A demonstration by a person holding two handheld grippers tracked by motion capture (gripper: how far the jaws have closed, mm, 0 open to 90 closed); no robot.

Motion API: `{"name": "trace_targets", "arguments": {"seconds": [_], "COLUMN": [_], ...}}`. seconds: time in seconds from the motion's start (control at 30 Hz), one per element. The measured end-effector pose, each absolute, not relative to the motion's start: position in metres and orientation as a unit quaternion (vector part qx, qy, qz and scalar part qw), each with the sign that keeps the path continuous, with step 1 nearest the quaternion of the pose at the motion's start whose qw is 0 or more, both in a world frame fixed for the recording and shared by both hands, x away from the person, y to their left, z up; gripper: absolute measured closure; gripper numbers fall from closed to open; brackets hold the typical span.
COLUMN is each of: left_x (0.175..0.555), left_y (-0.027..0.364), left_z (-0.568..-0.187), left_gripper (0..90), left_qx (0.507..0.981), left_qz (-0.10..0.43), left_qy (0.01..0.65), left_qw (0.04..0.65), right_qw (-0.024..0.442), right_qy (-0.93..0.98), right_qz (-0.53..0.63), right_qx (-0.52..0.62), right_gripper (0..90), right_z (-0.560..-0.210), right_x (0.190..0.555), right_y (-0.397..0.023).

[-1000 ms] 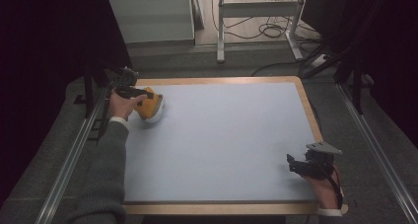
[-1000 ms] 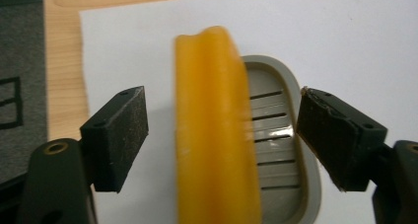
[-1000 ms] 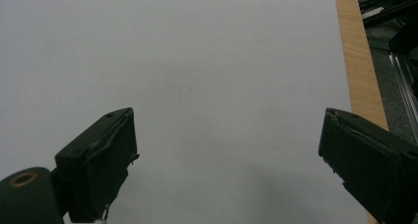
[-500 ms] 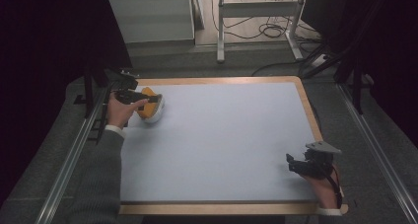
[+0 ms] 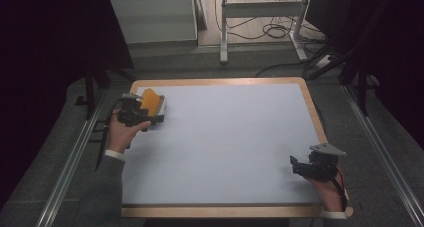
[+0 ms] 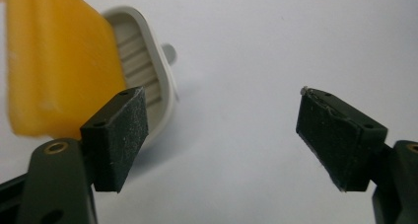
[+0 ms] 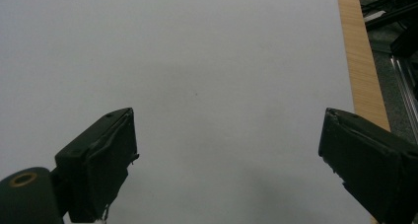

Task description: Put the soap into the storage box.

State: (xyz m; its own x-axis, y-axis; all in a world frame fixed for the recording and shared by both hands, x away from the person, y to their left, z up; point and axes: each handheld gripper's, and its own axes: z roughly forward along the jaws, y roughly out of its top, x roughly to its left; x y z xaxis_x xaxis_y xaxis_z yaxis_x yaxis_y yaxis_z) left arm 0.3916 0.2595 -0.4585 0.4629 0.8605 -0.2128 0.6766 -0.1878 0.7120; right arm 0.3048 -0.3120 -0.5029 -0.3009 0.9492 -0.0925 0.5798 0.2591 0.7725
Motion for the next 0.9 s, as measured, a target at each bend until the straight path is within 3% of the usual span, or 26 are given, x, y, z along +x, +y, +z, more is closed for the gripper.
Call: {"name": "trace_targets", "arguments": {"seconds": [0.4,0.9], "left_x": [0.335,0.319], "left_y": [0.242,0.243], "left_z": [-0.495,-0.507], "left_gripper": [21.8,21.1], "left_qx": [0.776,0.766], "left_qz": [0.119,0.099], "left_qy": [0.481,0.486], "left_qw": [0.39,0.409], "right_qw": [0.287,0.291], "right_qy": [0.74,0.738], "right_qz": [0.324,0.327], "right_qx": [0.514,0.514], "right_gripper": [7.7,7.7], "right_z": [-0.502,-0.5], "right_x": [0.304,0.303], "right_y": [-0.31,-0.313]}}
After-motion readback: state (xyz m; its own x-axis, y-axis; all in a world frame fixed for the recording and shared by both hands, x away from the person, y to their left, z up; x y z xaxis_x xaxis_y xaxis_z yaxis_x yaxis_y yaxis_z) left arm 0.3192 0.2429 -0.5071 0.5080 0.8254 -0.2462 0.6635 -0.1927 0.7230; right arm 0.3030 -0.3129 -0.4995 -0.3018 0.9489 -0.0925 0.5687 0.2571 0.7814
